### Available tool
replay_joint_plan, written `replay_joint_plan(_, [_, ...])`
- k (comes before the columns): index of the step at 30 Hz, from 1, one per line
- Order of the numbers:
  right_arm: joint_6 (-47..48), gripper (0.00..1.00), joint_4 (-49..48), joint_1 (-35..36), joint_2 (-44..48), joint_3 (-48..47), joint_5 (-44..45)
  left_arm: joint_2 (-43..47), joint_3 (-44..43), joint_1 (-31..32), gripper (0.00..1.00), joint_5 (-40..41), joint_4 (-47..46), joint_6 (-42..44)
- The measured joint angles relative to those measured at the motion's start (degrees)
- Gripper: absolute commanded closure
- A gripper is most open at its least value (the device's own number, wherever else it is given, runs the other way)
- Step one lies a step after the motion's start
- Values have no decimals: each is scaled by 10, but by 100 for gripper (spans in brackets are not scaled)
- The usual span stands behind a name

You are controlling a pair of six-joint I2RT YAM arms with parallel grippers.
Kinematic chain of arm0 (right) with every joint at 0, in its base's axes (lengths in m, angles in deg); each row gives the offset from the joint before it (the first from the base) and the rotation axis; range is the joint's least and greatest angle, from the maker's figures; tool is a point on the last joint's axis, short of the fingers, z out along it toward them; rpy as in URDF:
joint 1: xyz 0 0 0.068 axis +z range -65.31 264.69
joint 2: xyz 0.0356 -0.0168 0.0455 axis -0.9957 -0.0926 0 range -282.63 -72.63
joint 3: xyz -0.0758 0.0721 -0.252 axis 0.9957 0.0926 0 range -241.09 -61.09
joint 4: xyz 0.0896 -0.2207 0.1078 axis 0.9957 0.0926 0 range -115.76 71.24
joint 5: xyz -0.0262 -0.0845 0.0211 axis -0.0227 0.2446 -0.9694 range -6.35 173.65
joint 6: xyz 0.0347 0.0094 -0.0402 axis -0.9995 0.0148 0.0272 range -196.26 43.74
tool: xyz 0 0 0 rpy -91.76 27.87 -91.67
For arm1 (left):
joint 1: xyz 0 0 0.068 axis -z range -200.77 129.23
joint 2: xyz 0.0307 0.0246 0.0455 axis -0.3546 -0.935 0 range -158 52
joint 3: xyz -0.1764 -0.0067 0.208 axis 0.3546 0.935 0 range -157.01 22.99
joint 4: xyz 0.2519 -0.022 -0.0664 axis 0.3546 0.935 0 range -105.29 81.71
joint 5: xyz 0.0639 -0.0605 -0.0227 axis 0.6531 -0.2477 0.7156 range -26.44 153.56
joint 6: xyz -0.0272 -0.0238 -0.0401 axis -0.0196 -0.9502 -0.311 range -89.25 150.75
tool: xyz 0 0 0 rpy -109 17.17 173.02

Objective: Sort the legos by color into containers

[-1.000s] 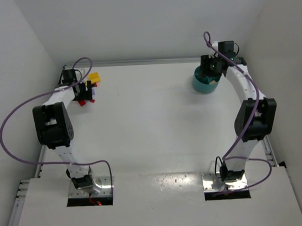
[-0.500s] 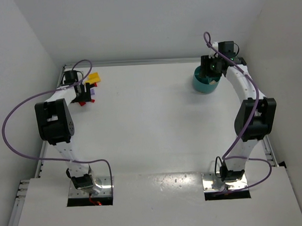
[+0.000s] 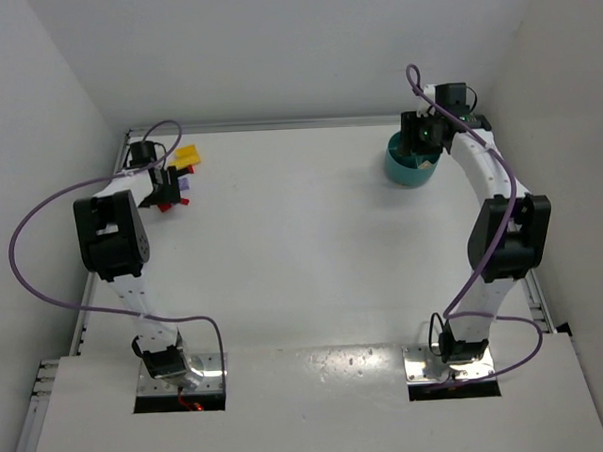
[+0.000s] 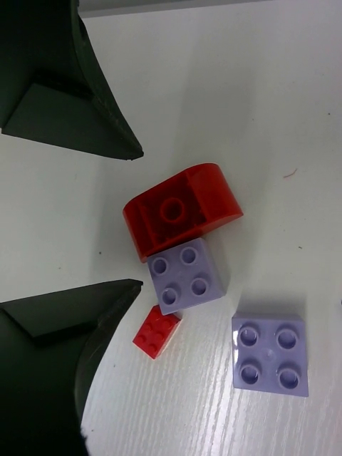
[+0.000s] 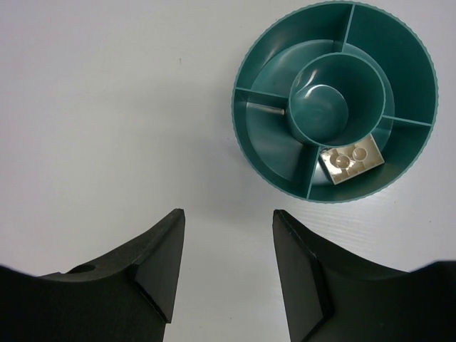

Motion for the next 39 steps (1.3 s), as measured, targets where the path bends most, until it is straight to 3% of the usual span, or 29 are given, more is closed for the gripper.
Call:
replay_joint_plan(11, [4,47,4,0,-10,0,2,-57,-51,-3,32,-4,4,-24])
replay_joint_plan(18, [4,47,8,0,-19,-1,2,-64,-59,-6,43,-10,5,-36])
replay_joint_plan(24, [5,47,8,0,-20,-1,-3,-54,-42,-8,57,-25,0,-41])
replay_joint_plan(26, [4,47,8,0,-20,-1,-17,-49,-35,-10,66,-38,2,-37])
replay_joint_plan(28, [3,47,6,0,-20,3,-43,-41,-26,-12,74,-57,8,-26])
replay_joint_plan(33, [-12,48,-2,6,-19,44,-132,3,24,-24,74,-134,23,-1])
replay_joint_plan(39, [-69,50,-37,48,-9,131,-256,124,115,-54,74,-341,31,65])
